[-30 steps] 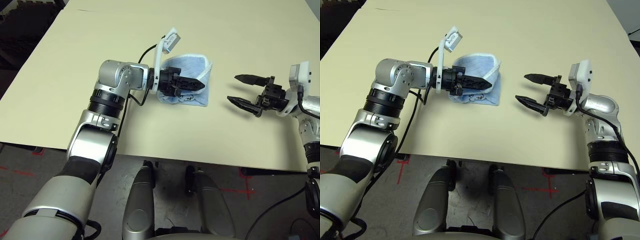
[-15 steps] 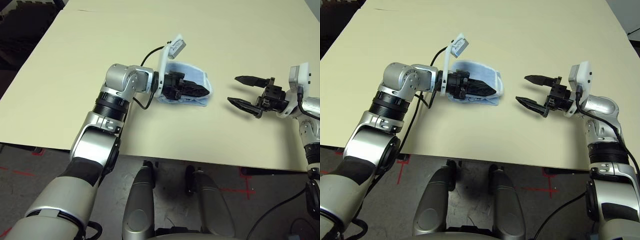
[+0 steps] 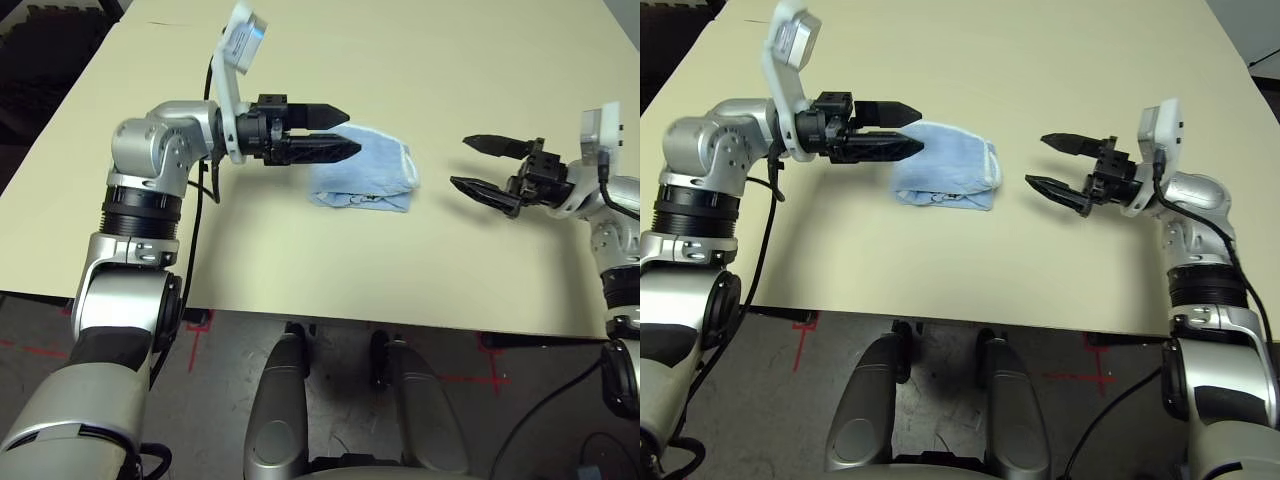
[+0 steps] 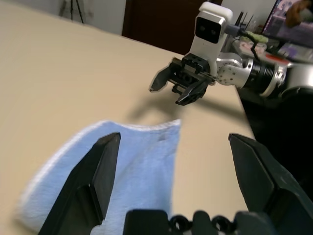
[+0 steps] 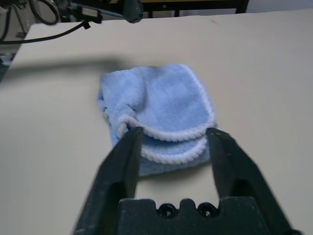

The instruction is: Fold the towel and set it aside.

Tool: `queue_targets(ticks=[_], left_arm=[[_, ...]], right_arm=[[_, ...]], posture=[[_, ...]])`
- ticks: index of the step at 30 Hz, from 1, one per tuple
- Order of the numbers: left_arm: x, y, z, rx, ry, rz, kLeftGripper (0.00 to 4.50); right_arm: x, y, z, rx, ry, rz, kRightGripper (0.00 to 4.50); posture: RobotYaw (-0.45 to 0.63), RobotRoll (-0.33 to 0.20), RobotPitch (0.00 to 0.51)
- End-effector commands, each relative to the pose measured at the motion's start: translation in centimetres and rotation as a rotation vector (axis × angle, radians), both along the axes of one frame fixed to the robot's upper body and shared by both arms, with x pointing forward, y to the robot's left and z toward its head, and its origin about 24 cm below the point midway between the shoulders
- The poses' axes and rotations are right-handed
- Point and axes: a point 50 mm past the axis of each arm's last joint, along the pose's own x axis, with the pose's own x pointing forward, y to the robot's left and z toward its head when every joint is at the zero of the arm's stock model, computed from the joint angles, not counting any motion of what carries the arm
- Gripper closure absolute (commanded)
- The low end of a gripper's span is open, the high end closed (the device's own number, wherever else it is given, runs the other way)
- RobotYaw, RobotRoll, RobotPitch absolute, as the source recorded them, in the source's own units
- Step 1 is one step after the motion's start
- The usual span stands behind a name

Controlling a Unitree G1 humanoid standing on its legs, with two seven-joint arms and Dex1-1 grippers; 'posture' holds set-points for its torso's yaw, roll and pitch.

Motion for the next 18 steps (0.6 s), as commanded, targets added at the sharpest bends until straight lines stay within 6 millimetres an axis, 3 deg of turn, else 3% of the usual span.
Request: queue_targets(ticks=[1, 4, 5, 10, 13, 18], left_arm=[[0.3, 0.5, -1.7, 0.072, -0.072, -0.037, 0.0], [0.7, 0.6, -2.4, 0.103, -0.105, -0.044, 0.0], [0.8, 0.7, -2.7, 0.113, -0.115, -0.046, 0.0], [1.6, 0.5, -3.3, 0.128, -0.158, -0.026, 0.0], [1.8, 0.4, -3.4, 0.123, -0.165, -0.021, 0.62], [1.7, 0.2, -3.8, 0.124, -0.18, -0.056, 2.5]], right_arm=[[0.1, 0.3, -0.2, -0.005, 0.017, 0.025, 3.19], [0.2, 0.6, 0.2, 0.005, 0.014, 0.042, 4.31], [0.2, 0.7, 0.3, 0.006, 0.013, 0.047, 4.46], [0.2, 0.9, 0.5, 0.009, 0.008, 0.056, 4.46], [0.1, 0.9, 0.5, 0.008, 0.007, 0.058, 4.5], [0.0, 1.2, 0.8, 0.007, 0.002, 0.065, 4.5]], posture=[[0.1, 0.0, 0.262], [0.09, 0.0, 0.264], [0.09, 0.0, 0.265], [0.08, 0.0, 0.266], [0.07, 0.0, 0.266], [0.06, 0.0, 0.264]])
